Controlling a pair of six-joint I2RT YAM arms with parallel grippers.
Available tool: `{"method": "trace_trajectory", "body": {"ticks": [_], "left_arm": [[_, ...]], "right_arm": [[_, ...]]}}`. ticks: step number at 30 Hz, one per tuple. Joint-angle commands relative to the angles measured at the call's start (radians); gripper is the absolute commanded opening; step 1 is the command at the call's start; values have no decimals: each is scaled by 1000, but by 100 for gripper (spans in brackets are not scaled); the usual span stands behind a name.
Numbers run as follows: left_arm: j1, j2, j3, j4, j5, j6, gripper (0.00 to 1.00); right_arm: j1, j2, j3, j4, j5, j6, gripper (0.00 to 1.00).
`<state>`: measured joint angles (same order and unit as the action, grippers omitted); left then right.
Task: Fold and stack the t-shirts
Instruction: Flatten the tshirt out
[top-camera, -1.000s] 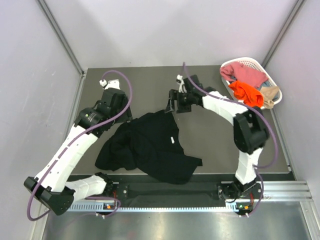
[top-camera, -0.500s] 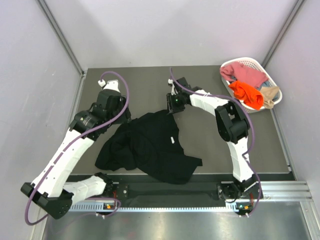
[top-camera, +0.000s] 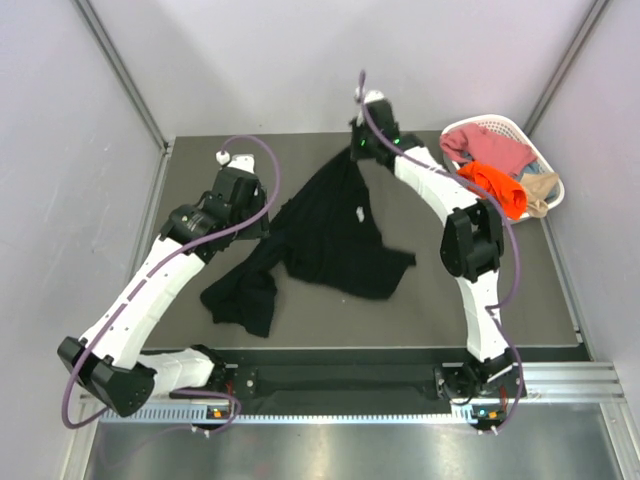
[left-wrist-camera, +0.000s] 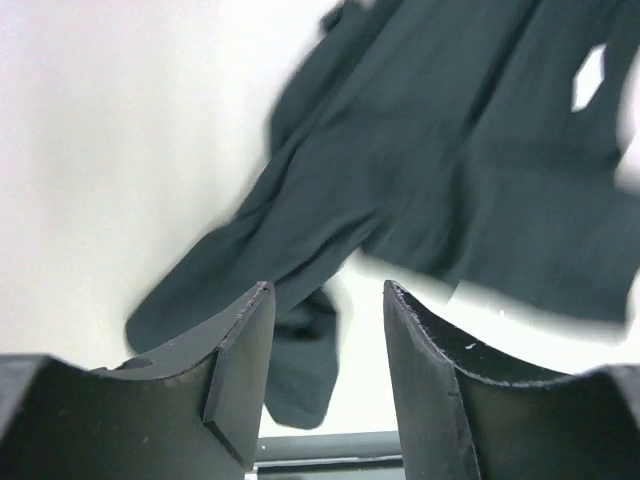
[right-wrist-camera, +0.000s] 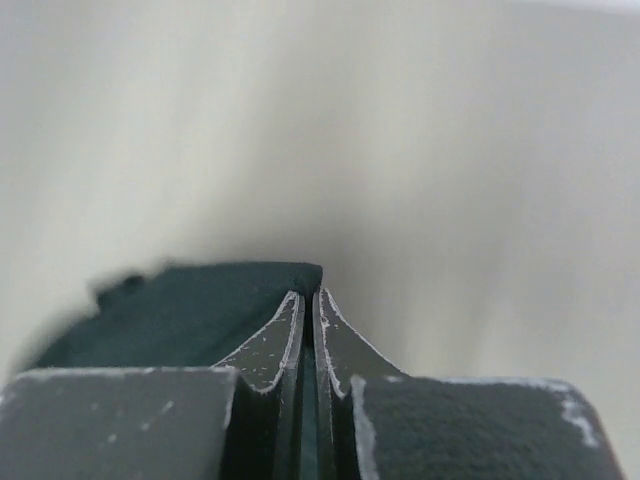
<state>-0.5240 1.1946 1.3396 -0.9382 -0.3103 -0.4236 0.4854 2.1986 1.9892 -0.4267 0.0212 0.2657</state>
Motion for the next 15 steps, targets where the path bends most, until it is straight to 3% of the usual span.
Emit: {"method": "trace_trajectory", "body": {"ticks": [1, 4, 5, 6, 7, 10, 15], "left_arm": [[4, 6, 59, 56, -32, 32, 52], [5, 23, 61, 53, -27, 32, 53], [5, 29, 59, 49, -29, 32, 53], [5, 43, 58, 44, -32, 32, 53], [4, 52, 53, 32, -36, 31, 53], [5, 83, 30, 38, 0, 26, 54], [7, 230, 1, 67, 117, -4, 57]], "right_arm": [[-105, 27, 207, 105, 129, -89, 2], [-158, 85, 319, 28, 68, -79, 34], [-169, 82, 326, 10, 60, -79, 37], [-174, 70, 309, -1, 51, -79, 41], [-176, 52, 281, -18, 37, -83, 54], [-169, -40, 143, -64, 2, -68, 78], [-165, -224, -189, -86, -102, -5, 82]]}}
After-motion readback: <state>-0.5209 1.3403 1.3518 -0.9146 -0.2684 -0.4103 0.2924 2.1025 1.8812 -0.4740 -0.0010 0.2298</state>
